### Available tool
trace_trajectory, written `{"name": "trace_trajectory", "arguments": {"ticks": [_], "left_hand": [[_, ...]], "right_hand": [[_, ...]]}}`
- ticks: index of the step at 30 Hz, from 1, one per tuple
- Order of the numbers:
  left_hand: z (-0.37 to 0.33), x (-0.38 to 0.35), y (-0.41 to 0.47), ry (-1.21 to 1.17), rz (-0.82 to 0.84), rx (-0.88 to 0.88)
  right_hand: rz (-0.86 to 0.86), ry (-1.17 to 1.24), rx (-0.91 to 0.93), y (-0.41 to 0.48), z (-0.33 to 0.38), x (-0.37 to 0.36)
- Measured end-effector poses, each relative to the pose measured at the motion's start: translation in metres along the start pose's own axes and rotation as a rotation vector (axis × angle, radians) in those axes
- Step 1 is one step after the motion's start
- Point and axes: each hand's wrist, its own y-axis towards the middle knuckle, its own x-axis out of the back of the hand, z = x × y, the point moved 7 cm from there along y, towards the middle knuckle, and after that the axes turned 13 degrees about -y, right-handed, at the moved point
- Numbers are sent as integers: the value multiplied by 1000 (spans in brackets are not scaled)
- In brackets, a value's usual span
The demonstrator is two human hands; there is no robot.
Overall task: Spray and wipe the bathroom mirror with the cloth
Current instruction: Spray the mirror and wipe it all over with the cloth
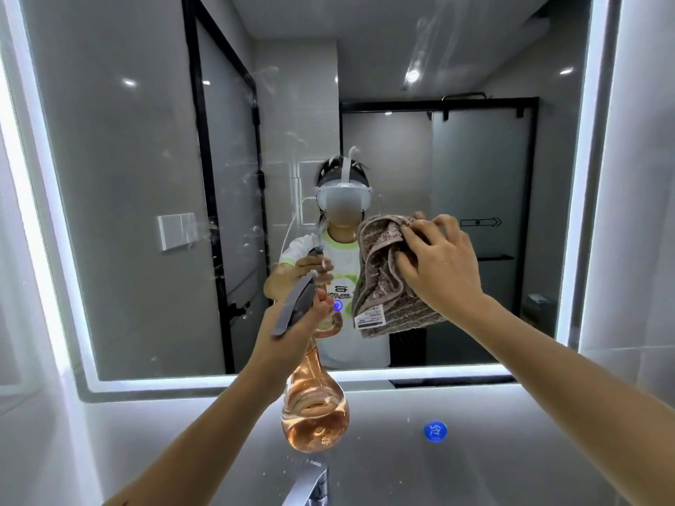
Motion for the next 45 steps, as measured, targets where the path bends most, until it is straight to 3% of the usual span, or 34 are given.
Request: {"name": "trace_trajectory", "arguments": {"ticks": [4, 7, 10, 16, 21, 24, 31, 40, 45], "left_hand": [[5, 3, -2, -16, 5, 32], [1, 2, -4, 2, 5, 18], [-2, 2, -5, -10, 6, 13], [-2, 8, 0, 14, 27, -5], [1, 16, 6, 31, 12, -12], [4, 19, 11, 32, -4, -24], [2, 19, 15, 23, -63, -166], [-13, 11, 23, 34, -148, -176], [-27, 2, 25, 199, -146, -197]], "right_hand": [[253, 4, -10, -8, 2, -19], [325, 40, -11, -14, 2, -33], [255, 10, -4, -14, 7, -39], [-91, -123, -55, -16, 5, -35], [-149, -141, -100, -18, 10, -36], [-105, -46, -173, -21, 7, -42], [213, 113, -220, -26, 8, -60], [286, 118, -225, -24, 9, -61], [306, 135, -229, -24, 6, -57]]}}
